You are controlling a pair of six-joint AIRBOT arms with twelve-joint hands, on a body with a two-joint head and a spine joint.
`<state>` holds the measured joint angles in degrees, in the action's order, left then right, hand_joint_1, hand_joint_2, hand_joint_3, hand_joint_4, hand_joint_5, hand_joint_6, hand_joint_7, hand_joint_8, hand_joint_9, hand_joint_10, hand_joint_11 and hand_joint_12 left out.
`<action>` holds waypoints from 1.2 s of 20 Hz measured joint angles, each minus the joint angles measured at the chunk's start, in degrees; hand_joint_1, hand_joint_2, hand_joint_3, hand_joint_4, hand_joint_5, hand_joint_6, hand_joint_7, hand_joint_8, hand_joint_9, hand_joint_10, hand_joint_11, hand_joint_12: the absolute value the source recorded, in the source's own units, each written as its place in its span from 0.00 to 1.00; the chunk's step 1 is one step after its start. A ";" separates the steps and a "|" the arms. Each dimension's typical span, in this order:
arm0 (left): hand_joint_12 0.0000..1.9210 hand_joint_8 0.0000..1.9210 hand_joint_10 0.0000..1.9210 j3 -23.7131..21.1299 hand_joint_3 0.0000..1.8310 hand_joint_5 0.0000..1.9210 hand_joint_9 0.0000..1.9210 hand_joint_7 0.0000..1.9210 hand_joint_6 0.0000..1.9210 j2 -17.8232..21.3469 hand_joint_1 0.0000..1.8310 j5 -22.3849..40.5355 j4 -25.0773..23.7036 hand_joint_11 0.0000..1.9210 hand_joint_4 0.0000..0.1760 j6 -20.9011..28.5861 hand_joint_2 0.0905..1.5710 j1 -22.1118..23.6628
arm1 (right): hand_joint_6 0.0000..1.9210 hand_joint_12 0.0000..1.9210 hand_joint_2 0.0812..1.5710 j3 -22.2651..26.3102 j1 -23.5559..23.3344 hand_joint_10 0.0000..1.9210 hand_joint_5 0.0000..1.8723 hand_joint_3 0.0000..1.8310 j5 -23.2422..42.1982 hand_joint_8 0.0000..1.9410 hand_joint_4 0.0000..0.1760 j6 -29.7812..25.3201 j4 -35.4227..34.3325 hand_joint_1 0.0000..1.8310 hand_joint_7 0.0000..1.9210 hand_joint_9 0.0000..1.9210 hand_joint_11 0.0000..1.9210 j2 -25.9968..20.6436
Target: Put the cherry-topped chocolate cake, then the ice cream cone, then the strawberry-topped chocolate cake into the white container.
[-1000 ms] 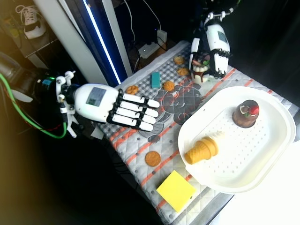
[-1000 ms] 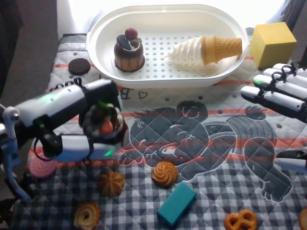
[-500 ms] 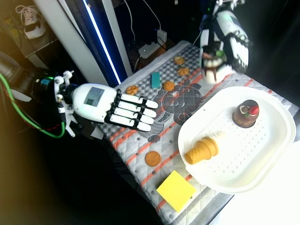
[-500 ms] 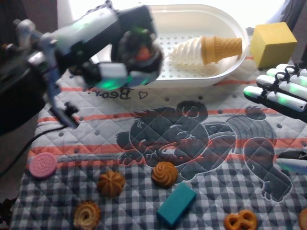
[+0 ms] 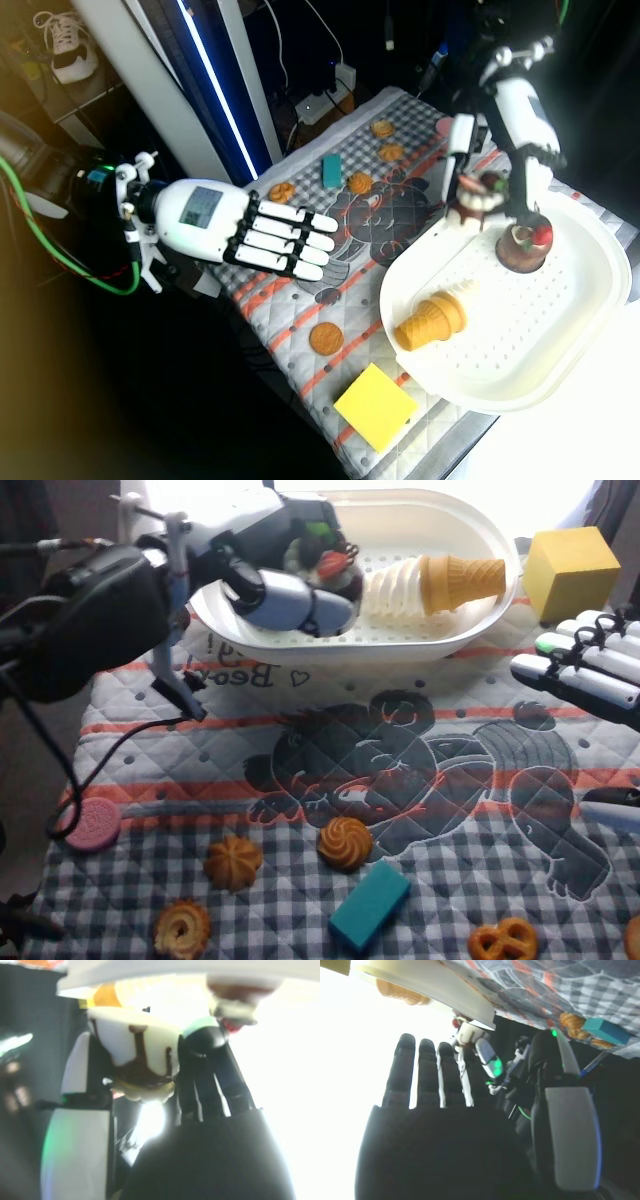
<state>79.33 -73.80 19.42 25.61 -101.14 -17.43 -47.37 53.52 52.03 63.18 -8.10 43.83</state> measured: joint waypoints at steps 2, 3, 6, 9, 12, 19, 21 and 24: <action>1.00 0.85 0.96 0.55 0.00 0.05 0.08 0.04 0.71 -0.72 0.67 -0.98 2.95 0.11 0.00 -3.28 0.70 0.13 | 0.00 0.00 0.77 -0.04 0.00 0.00 0.00 0.00 0.02 0.00 0.10 -0.07 -0.22 0.36 0.00 0.00 0.00 0.00; 1.00 0.68 0.82 0.63 0.00 0.03 0.03 0.03 0.63 -0.79 0.62 -2.12 3.19 0.02 0.00 -3.67 0.69 0.13 | 0.00 0.00 0.77 -0.09 0.00 0.00 0.00 0.00 -0.11 0.00 0.07 -0.07 -0.26 0.38 0.00 0.00 0.00 0.00; 0.74 0.21 0.39 0.66 0.00 0.02 0.00 0.03 0.32 -0.90 0.55 -2.01 3.45 0.00 0.51 -3.74 0.65 0.13 | 0.00 0.00 0.76 -0.13 0.00 0.00 0.00 0.00 0.02 0.00 0.11 -0.26 -0.15 0.38 0.00 0.00 0.00 0.00; 0.38 0.01 0.12 -0.28 0.00 0.02 0.00 0.01 0.10 -0.22 0.44 -1.77 3.43 0.00 0.98 -3.78 0.64 0.13 | 0.00 0.00 0.76 -0.13 0.37 0.00 0.00 0.00 -0.09 0.00 0.11 -0.33 -0.20 0.37 0.00 0.00 0.00 0.24; 0.52 0.00 0.16 -3.23 0.00 0.01 0.00 0.01 0.03 1.49 0.43 0.22 1.75 0.00 1.00 -3.82 0.63 0.13 | 0.00 0.00 0.77 -0.15 0.37 0.00 0.00 0.00 0.04 0.00 0.11 -0.35 -0.44 0.37 0.00 0.00 0.00 0.24; 0.54 0.00 0.00 -12.87 0.00 0.01 0.00 0.00 0.00 9.99 0.47 9.99 -7.82 0.00 0.52 4.52 0.68 -1.75 | 0.00 0.00 0.77 0.02 0.66 0.00 0.00 0.00 0.46 0.00 0.29 -0.35 -0.81 0.33 0.00 0.00 0.00 0.24; 0.63 0.00 0.03 -16.68 0.00 0.03 0.05 0.02 0.01 14.01 0.47 14.56 -8.83 0.00 0.78 5.53 0.68 -3.91 | 0.00 0.00 0.76 0.26 1.07 0.00 0.00 0.00 0.94 0.00 0.39 -0.35 -0.85 0.34 0.00 0.00 0.00 0.22; 0.59 0.00 0.03 -22.47 0.00 0.02 0.04 0.02 0.00 19.54 0.44 23.06 -9.46 0.00 0.88 5.73 0.64 -8.46 | 0.00 0.01 0.75 0.96 1.09 0.00 0.00 0.00 1.55 0.00 0.18 -0.35 -0.81 0.33 0.00 0.00 0.03 -0.04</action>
<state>56.86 -54.26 42.48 16.14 -95.42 -25.89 -46.41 54.61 53.58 62.83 -8.91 43.79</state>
